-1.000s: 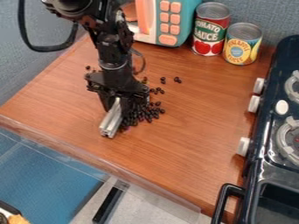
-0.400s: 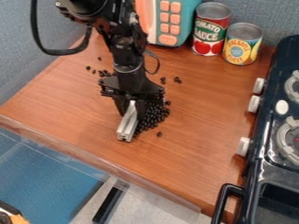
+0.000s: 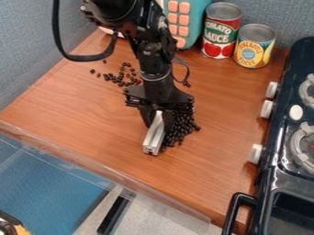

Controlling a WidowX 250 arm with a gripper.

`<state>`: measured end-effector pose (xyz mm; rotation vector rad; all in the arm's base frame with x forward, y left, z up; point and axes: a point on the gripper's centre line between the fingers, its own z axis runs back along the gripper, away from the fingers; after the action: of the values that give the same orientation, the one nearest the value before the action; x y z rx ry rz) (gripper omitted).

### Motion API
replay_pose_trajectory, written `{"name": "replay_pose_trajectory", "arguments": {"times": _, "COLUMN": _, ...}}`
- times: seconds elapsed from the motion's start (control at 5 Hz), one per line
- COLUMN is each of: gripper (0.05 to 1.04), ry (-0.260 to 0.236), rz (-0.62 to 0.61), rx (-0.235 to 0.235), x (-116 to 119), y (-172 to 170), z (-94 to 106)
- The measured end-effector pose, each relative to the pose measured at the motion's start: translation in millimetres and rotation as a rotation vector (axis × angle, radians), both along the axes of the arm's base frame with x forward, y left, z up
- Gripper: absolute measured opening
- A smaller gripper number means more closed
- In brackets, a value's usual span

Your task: Sweep into pile

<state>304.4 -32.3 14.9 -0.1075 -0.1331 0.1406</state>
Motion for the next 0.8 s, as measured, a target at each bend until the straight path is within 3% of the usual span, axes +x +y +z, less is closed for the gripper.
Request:
{"name": "replay_pose_trajectory", "arguments": {"times": 0.2, "gripper": 0.372, "ry": 0.006, "rz": -0.005, "rx": 0.002, "x": -1.6, "y": -3.6, "z": 0.0}}
{"name": "replay_pose_trajectory", "arguments": {"times": 0.4, "gripper": 0.372, "ry": -0.013, "rz": -0.013, "rx": 0.025, "x": -4.6, "y": -0.2, "z": 17.1}}
{"name": "replay_pose_trajectory", "arguments": {"times": 0.8, "gripper": 0.372, "ry": -0.136, "rz": 0.007, "rx": 0.086, "x": -1.3, "y": 47.6, "z": 88.1}}
